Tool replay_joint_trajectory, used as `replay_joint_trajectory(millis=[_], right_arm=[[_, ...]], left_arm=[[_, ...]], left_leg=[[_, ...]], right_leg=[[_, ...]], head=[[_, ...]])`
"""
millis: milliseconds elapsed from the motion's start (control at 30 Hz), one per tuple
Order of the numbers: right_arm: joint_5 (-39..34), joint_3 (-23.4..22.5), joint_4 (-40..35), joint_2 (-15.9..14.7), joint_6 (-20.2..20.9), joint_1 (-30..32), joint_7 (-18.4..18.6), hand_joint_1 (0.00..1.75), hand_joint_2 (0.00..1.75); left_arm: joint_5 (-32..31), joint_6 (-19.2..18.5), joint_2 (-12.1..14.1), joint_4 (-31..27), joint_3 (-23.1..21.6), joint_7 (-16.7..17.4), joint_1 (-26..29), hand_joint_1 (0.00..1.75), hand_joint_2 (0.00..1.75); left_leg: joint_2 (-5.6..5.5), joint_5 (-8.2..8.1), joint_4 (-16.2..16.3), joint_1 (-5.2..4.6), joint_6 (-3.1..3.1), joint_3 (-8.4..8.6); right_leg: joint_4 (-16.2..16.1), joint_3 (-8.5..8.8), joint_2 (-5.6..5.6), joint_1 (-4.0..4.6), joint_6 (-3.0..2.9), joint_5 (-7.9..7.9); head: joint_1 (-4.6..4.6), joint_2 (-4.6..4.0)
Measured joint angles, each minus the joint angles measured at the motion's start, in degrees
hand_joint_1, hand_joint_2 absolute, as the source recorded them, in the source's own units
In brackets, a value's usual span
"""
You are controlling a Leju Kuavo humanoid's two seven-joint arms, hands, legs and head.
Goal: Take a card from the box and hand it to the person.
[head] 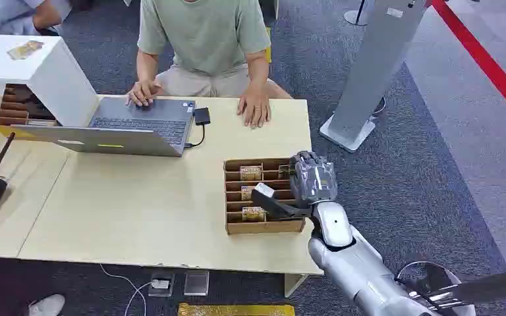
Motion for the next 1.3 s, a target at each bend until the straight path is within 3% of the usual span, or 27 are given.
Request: replay_joint_trajectory(millis=[500, 1300], right_arm=[[0.6, 0.5, 1.2, 1.9, 0.0, -0.7, -1.8, 0.96, 1.75], [1.0, 0.9, 1.3, 1.2, 0.4, -0.9, -0.6, 1.03, 1.75]], left_arm=[[0.7, 0.0, -0.1, 0.2, 0.0, 0.4, 0.0, 0.00, 0.00], [1.6, -0.4, -0.2, 0.3, 0.1, -0.1, 0.0, 0.00, 0.00]], left_leg=[[0.00, 0.00, 0.0, 0.00, 0.00, -0.01], [0.00, 0.00, 0.0, 0.00, 0.00, 0.00]], right_leg=[[0.0, -0.01, 0.00, 0.00, 0.00, 0.00], [0.0, -0.01, 0.00, 0.00, 0.00, 0.00]], head=[[-0.02, 0.02], [-0.02, 0.02]])
